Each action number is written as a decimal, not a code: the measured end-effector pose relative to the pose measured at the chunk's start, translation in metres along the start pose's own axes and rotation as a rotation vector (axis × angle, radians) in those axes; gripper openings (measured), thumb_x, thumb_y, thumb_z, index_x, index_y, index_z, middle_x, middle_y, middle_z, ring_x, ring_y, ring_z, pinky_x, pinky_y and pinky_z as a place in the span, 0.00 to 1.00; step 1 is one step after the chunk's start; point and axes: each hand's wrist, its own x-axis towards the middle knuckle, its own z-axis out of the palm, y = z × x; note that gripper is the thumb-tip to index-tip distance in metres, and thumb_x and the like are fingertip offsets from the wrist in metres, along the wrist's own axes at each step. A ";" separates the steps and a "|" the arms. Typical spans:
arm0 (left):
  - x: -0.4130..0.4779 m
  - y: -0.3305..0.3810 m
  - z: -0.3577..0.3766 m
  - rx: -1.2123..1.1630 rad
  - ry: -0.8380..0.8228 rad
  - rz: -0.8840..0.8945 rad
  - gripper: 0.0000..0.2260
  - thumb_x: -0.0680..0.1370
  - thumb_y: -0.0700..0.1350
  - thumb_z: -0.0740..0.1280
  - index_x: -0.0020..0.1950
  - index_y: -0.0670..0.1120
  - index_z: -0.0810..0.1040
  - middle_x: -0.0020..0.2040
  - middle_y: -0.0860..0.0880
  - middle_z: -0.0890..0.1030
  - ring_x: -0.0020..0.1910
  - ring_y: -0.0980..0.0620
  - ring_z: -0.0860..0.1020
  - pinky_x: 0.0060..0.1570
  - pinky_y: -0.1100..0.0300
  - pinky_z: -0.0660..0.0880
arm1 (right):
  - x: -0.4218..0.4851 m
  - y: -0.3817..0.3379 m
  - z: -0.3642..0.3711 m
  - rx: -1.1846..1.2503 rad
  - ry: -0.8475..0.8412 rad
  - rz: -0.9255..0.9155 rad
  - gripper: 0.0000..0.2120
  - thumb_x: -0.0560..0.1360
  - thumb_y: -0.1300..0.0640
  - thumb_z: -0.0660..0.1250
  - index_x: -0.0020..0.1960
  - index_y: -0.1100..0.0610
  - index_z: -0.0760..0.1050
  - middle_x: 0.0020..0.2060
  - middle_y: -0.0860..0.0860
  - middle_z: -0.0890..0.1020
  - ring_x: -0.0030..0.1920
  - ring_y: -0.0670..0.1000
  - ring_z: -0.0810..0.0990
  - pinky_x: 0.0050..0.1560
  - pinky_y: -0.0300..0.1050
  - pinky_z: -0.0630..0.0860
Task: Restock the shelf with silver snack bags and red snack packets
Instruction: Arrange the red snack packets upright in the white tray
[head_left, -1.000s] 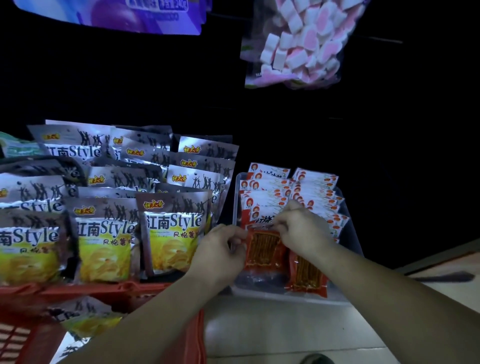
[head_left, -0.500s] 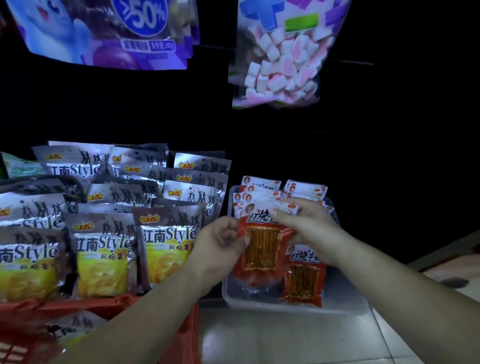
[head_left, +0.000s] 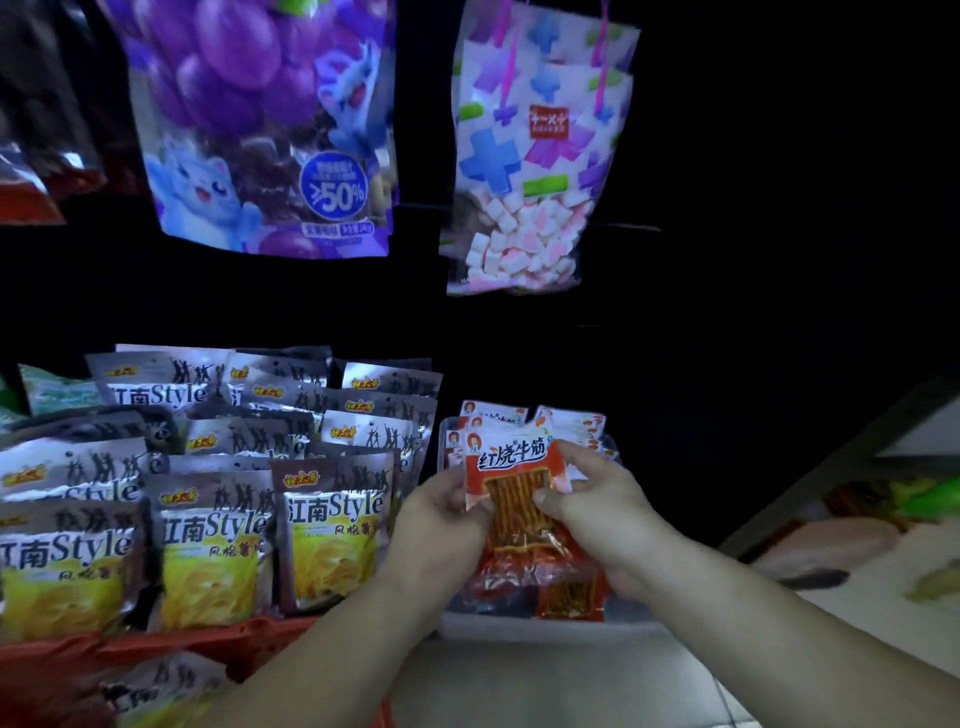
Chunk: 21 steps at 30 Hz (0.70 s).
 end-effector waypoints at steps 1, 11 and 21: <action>-0.007 0.008 -0.003 -0.051 -0.042 -0.008 0.20 0.81 0.36 0.68 0.71 0.52 0.76 0.45 0.56 0.87 0.44 0.58 0.85 0.46 0.62 0.82 | -0.008 -0.010 0.000 -0.012 -0.006 -0.004 0.29 0.78 0.67 0.70 0.75 0.47 0.72 0.50 0.53 0.87 0.49 0.54 0.87 0.46 0.49 0.84; -0.047 0.001 -0.018 0.091 0.018 0.122 0.33 0.75 0.41 0.77 0.76 0.54 0.69 0.54 0.51 0.82 0.48 0.54 0.85 0.43 0.59 0.82 | -0.057 -0.027 -0.008 0.166 -0.030 0.079 0.13 0.78 0.70 0.69 0.56 0.54 0.80 0.45 0.52 0.88 0.45 0.54 0.87 0.45 0.55 0.83; -0.040 0.013 -0.008 0.064 -0.057 0.271 0.20 0.77 0.47 0.75 0.67 0.59 0.76 0.59 0.59 0.83 0.59 0.62 0.81 0.57 0.64 0.79 | -0.040 -0.026 0.010 0.258 -0.287 0.130 0.13 0.80 0.64 0.64 0.61 0.60 0.82 0.56 0.62 0.85 0.50 0.58 0.85 0.48 0.52 0.81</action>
